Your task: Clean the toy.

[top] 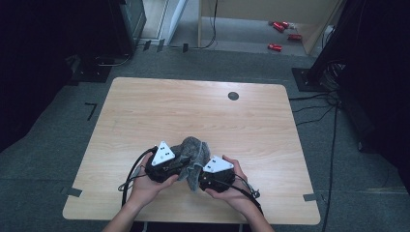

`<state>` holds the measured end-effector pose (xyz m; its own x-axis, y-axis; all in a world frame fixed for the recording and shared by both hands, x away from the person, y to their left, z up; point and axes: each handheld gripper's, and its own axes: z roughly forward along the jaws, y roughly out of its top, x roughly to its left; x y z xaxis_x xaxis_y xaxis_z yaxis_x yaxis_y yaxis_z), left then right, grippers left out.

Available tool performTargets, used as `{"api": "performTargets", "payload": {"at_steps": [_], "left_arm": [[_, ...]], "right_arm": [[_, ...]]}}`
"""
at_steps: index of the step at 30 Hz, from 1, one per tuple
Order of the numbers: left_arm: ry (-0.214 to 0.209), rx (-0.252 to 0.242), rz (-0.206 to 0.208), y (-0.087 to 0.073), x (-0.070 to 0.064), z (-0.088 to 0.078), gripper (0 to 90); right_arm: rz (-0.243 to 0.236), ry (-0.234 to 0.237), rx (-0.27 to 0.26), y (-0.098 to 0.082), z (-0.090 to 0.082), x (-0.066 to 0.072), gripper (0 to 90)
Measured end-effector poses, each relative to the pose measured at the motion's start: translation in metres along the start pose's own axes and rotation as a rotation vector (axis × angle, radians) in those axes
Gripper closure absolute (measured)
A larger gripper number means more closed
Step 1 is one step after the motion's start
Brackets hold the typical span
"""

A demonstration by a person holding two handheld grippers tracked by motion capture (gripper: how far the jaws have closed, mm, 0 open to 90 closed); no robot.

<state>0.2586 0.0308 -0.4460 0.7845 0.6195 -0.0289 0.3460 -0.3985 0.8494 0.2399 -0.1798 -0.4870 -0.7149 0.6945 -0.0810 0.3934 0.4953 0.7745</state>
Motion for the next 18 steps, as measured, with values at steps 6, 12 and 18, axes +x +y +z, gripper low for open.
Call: {"api": "performTargets", "payload": {"at_steps": [6,12,18], "left_arm": [[-0.036,-0.008,0.109,0.003,-0.022,0.005,65.9],[0.023,0.021,0.018,0.001,-0.001,0.002,66.2],[-0.032,0.005,0.088,0.004,-0.018,0.004,61.7]], "right_arm": [[-0.01,-0.011,0.005,-0.001,0.0,0.001,34.4],[-0.019,-0.021,0.003,-0.001,-0.001,0.002,34.4],[-0.024,-0.018,-0.004,0.0,-0.001,0.003,34.4]]}}
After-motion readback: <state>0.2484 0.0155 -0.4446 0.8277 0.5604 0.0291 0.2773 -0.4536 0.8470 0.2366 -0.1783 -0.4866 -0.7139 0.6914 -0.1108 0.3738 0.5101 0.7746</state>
